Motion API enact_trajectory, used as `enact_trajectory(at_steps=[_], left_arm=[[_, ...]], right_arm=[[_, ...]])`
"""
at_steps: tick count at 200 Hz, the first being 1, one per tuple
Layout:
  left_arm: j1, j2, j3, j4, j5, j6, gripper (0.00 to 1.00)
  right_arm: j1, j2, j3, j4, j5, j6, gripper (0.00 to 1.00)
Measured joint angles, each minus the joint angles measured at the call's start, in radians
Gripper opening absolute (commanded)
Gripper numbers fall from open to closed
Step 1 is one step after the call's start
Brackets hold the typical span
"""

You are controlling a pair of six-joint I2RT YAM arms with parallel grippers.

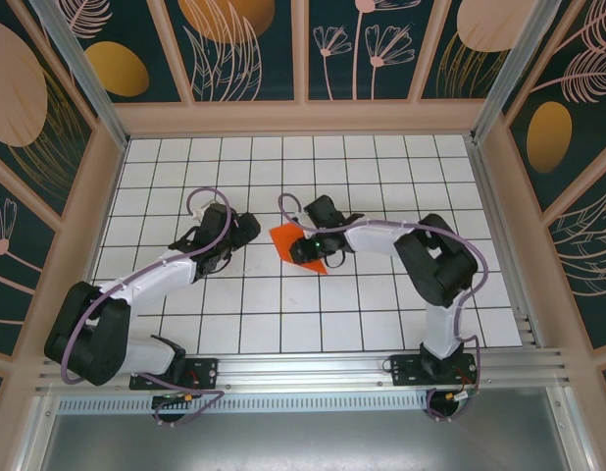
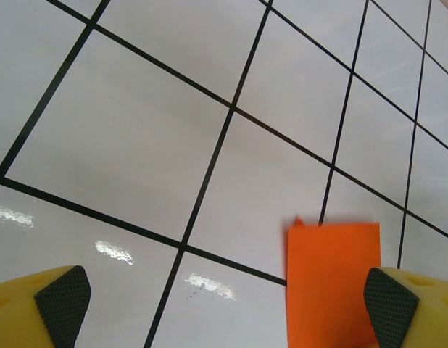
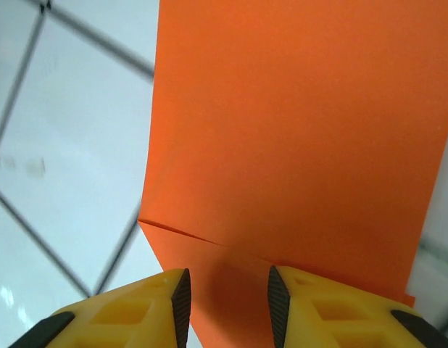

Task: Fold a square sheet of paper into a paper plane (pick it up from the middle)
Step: Fold the wing for the fifth time at the center of the table.

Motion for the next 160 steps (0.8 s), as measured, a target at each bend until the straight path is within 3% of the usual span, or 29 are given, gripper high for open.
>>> enact_trajectory(at_steps=[28, 72, 110, 160], left_arm=[[0.000, 0.000, -0.019, 0.056, 0.062, 0.000, 0.98], [0.000, 0.000, -0.075, 0.144, 0.184, -0.024, 0.97], [0.000, 0.000, -0.076, 0.177, 0.231, -0.038, 0.96], [0.000, 0.000, -0.076, 0.187, 0.257, -0.049, 0.96]], right_arm=[[-0.012, -0.121, -0.052, -0.047, 0.014, 0.019, 0.42], [-0.023, -0.231, -0.159, 0.047, 0.058, 0.299, 0.41], [-0.023, -0.240, -0.225, 0.049, 0.076, 0.446, 0.40], [-0.023, -0.214, -0.224, 0.051, 0.077, 0.480, 0.39]])
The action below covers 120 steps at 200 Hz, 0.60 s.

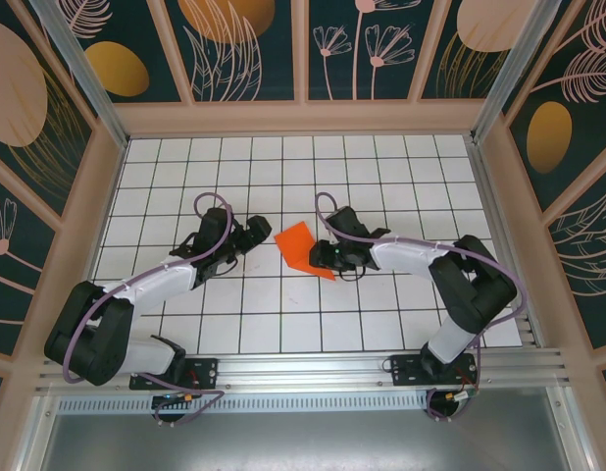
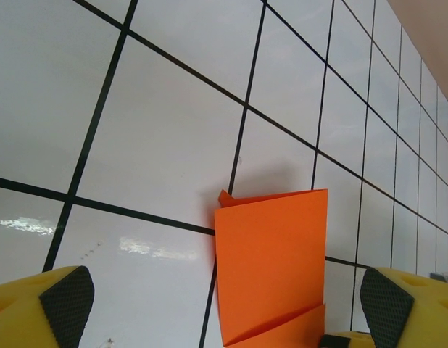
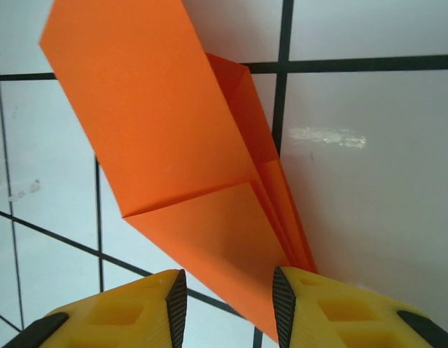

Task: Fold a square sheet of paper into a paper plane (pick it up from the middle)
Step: Fold the wing for the fifth time at the center of the table.

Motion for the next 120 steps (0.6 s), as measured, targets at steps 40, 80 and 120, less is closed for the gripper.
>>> enact_trajectory(at_steps=[40, 80, 120], left_arm=[[0.000, 0.002, -0.002, 0.027, 0.027, -0.014, 0.96], [-0.003, 0.015, -0.008, 0.057, 0.062, -0.029, 0.93], [-0.037, 0.047, -0.025, 0.106, 0.103, -0.092, 0.85]], right_arm=[[-0.009, 0.058, 0.022, -0.002, -0.003, -0.009, 0.39], [-0.027, 0.099, 0.058, 0.012, -0.025, -0.043, 0.38], [-0.080, 0.123, 0.058, 0.060, -0.104, -0.055, 0.36]])
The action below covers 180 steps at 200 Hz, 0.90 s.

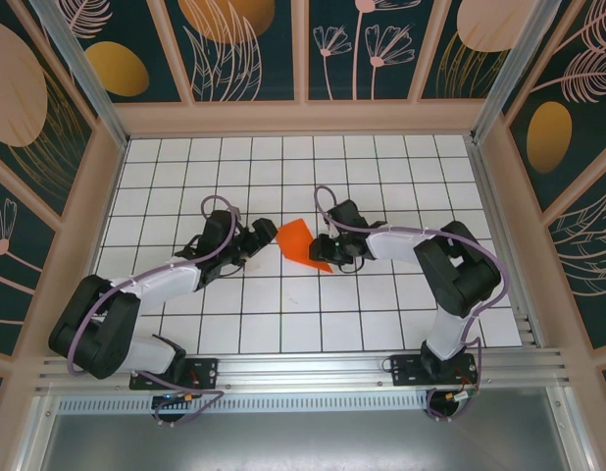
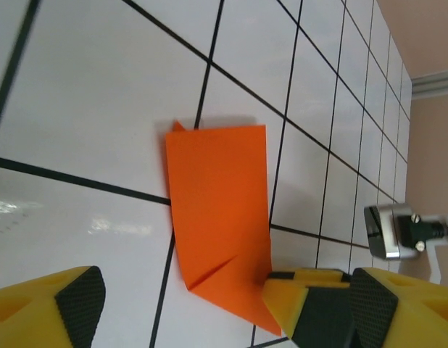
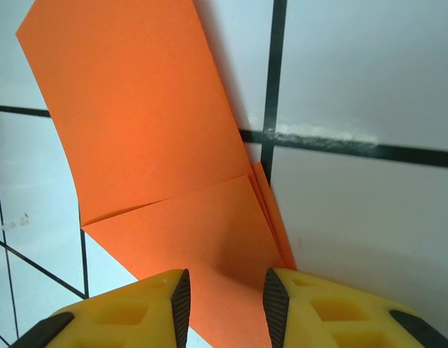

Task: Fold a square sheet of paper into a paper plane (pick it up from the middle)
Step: Fold the wing for the fifth time at the center of the table.

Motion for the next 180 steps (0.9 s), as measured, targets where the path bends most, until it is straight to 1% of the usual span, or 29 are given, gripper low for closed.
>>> enact_trajectory(at_steps=[43, 84, 133, 180], left_arm=[[-0.070, 0.079, -0.001, 0.056, 0.034, -0.081, 0.73], [-0.103, 0.178, 0.031, 0.065, 0.048, -0.125, 0.66], [-0.113, 0.246, 0.085, 0.081, 0.054, -0.150, 0.63], [-0.115, 0.278, 0.134, 0.065, 0.050, -0.157, 0.69]], right_arm=[[-0.043, 0.004, -0.037, 0.070, -0.075, 0.010, 0.33], [-0.056, 0.004, -0.055, 0.105, -0.106, 0.018, 0.33], [-0.061, 0.004, -0.068, 0.129, -0.120, 0.021, 0.33], [-0.063, 0.004, -0.074, 0.142, -0.130, 0.024, 0.33]])
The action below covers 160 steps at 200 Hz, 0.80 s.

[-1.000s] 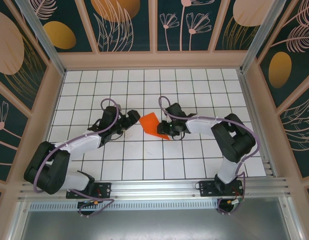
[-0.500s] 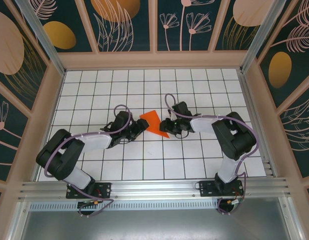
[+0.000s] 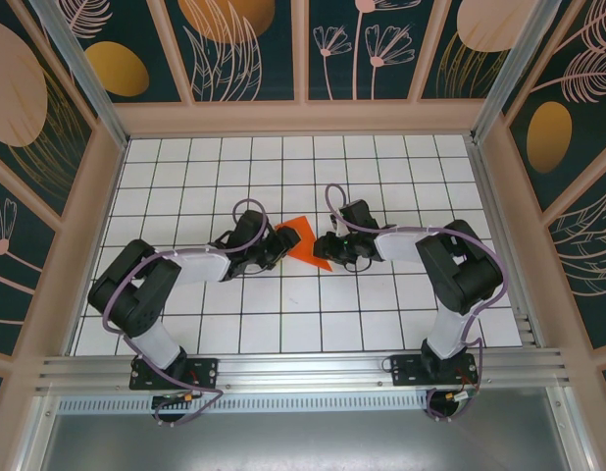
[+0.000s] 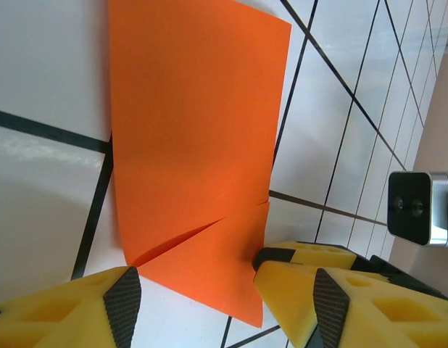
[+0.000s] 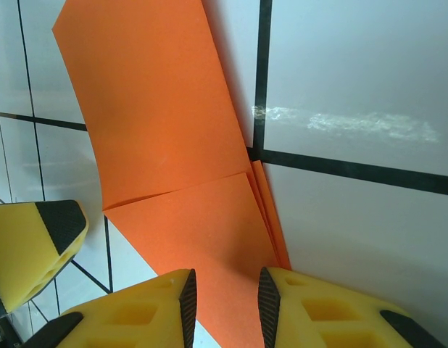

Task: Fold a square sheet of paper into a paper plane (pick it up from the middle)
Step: Fold the wing for the fifth time at the center of the table.

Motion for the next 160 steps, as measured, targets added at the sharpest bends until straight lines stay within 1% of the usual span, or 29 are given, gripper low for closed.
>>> enact_trajectory(at_steps=[49, 92, 118, 160], left_arm=[[-0.007, 0.030, 0.054, -0.079, -0.024, 0.000, 0.72], [-0.008, 0.068, 0.090, -0.118, -0.025, 0.000, 0.71], [-0.008, 0.079, 0.104, -0.130, -0.022, 0.000, 0.68], [-0.008, 0.088, 0.106, -0.126, -0.018, 0.006, 0.55]], right_arm=[[0.000, -0.002, -0.003, 0.004, 0.000, 0.000, 0.33], [0.000, -0.002, -0.006, 0.009, 0.000, 0.000, 0.33], [0.000, -0.003, -0.006, 0.009, 0.000, 0.000, 0.33], [-0.001, -0.003, -0.006, 0.009, 0.000, 0.000, 0.33]])
